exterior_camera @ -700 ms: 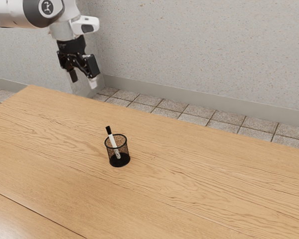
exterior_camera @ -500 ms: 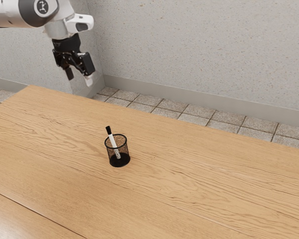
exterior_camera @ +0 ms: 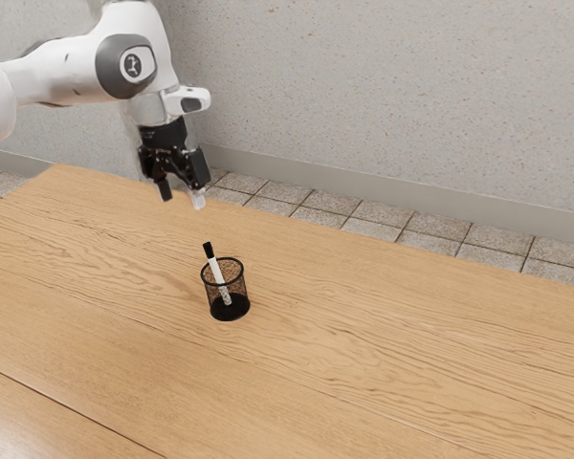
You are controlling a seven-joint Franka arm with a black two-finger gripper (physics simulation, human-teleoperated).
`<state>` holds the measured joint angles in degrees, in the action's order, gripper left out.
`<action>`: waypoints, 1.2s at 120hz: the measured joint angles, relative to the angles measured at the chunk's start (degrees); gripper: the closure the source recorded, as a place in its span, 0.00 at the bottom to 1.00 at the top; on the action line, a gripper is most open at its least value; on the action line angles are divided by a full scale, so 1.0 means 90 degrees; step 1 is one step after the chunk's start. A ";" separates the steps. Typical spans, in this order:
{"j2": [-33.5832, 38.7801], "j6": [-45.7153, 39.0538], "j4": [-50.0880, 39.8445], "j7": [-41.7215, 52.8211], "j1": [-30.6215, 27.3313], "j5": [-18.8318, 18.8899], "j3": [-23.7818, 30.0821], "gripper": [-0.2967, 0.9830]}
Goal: Take the marker out of the pen holder and place it to the left of the pen holder.
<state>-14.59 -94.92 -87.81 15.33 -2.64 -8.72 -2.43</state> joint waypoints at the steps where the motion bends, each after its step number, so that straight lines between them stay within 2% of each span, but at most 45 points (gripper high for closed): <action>1: -0.0034 -0.0006 0.0012 0.0008 -0.0001 -0.0011 -0.0008 0.23; 35: -0.1019 -0.0160 0.0368 0.0332 -0.0011 -0.0144 -0.0300 0.23; 58: -0.1565 -0.0291 0.0713 0.0557 -0.0009 -0.0184 -0.0325 0.23; 82: -0.2211 -0.0350 0.1099 0.0728 -0.0009 -0.0404 -0.0326 0.23; 107: -0.2416 -0.0390 0.1170 0.0871 -0.0009 -0.0567 -0.0333 0.24; 113: -0.2419 -0.0397 0.1180 0.0902 -0.0009 -0.0583 -0.0335 0.30; 130: -0.2409 -0.0374 0.1234 0.0973 -0.0009 -0.0594 -0.0344 0.59; 144: -0.2402 -0.0365 0.1238 0.1020 -0.0009 -0.0590 -0.0345 0.71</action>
<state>-36.20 -98.20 -76.67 24.51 -2.72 -14.04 -5.53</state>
